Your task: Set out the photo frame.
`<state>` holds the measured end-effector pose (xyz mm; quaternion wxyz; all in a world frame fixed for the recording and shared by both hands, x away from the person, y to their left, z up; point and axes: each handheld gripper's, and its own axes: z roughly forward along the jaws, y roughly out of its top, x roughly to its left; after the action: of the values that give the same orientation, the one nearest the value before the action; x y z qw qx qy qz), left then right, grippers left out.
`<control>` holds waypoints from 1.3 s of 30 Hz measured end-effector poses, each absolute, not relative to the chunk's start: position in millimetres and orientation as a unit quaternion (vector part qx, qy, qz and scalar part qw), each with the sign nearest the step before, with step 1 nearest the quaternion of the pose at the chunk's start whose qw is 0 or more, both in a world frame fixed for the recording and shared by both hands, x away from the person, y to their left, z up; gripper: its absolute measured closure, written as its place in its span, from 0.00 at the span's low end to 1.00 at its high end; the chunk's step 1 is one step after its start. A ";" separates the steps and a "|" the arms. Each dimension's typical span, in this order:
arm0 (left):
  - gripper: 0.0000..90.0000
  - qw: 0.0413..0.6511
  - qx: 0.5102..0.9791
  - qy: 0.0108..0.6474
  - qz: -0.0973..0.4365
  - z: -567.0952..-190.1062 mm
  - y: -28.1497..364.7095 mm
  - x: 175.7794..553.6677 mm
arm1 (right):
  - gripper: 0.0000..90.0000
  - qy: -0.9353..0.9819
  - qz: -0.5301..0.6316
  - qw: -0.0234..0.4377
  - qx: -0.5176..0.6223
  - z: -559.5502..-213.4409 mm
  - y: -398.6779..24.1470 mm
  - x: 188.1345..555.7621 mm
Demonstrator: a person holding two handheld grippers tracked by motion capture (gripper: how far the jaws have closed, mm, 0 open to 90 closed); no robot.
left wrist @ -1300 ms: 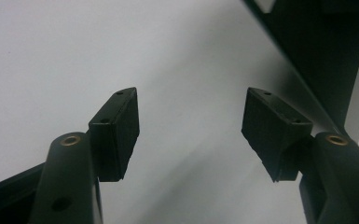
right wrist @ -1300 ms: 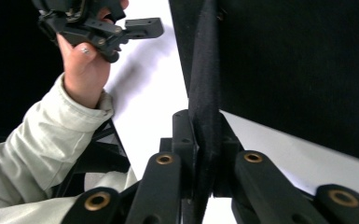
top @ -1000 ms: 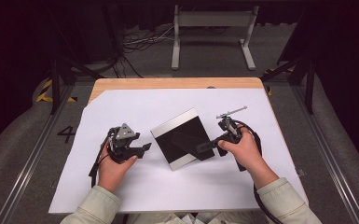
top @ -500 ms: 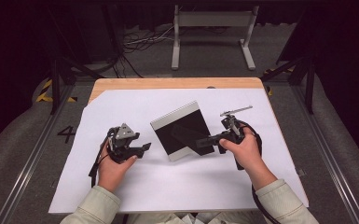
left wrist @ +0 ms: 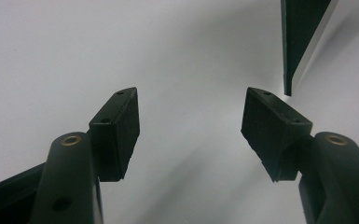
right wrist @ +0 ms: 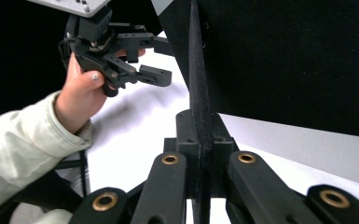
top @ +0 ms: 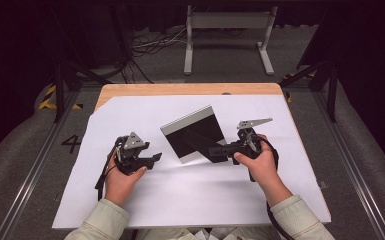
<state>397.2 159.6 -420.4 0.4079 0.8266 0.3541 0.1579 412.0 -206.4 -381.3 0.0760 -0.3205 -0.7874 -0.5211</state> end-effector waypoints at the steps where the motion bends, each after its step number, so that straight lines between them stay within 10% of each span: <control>1: 0.42 0.408 0.827 0.354 0.158 -420.4 159.5 397.1 | 0.97 -0.788 -0.522 0.074 -0.318 -382.4 -206.6 411.8; 39: 0.42 0.404 0.829 0.355 0.152 -421.9 158.9 398.0 | 0.87 -0.857 -0.448 0.001 -0.255 -412.4 -229.4 401.5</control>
<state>398.0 158.9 -421.9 0.4038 0.8292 0.3552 0.1519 401.5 -229.4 -412.4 0.0006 -0.2553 -0.8569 -0.4479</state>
